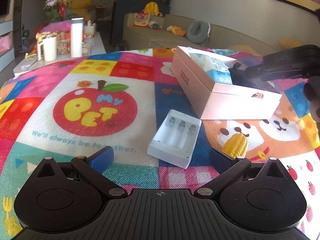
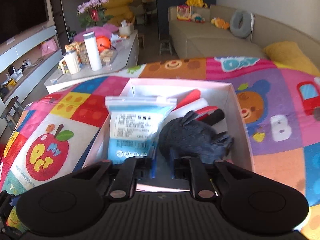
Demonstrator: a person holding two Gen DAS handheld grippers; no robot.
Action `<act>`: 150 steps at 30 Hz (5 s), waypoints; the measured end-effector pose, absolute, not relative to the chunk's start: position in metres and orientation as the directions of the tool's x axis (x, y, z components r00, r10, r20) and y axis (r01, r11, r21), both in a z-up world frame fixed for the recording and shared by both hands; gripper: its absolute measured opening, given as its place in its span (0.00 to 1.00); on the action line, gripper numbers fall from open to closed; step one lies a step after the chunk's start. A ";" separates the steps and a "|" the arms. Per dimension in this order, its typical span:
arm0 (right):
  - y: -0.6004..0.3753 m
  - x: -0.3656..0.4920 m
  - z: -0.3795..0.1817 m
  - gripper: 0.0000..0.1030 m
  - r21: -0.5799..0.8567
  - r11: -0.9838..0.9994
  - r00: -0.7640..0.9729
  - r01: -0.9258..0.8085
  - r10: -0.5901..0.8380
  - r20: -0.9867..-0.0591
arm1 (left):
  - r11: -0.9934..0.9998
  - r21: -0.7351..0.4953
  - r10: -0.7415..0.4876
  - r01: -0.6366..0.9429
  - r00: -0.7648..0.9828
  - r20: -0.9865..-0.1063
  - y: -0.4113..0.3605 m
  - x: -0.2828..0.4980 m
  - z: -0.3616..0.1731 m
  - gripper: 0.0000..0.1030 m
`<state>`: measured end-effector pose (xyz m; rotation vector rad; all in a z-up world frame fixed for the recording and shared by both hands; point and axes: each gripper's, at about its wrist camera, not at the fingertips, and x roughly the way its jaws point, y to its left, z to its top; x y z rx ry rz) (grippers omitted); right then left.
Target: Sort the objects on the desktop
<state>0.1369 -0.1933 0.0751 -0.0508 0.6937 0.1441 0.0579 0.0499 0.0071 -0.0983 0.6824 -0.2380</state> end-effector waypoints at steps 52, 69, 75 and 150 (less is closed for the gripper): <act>-0.143 0.058 0.008 0.83 0.073 0.889 0.632 -0.452 0.377 -0.677 | 0.993 0.017 -0.078 0.114 0.772 -0.630 0.087 0.057 0.018 1.00; -0.209 0.026 0.006 0.65 -0.045 0.990 0.774 -0.136 0.078 -0.628 | 0.980 0.086 -0.081 0.180 0.753 -0.653 0.000 0.110 0.014 1.00; -0.212 0.025 0.001 0.65 -0.034 0.992 0.770 -0.120 0.071 -0.635 | 0.983 0.069 -0.082 0.172 0.737 -0.671 -0.002 0.123 0.009 1.00; -0.222 0.267 0.165 0.90 0.065 0.998 0.773 0.002 0.040 -0.634 | 0.923 -0.368 -0.307 0.114 0.794 -0.524 0.055 0.102 0.006 1.00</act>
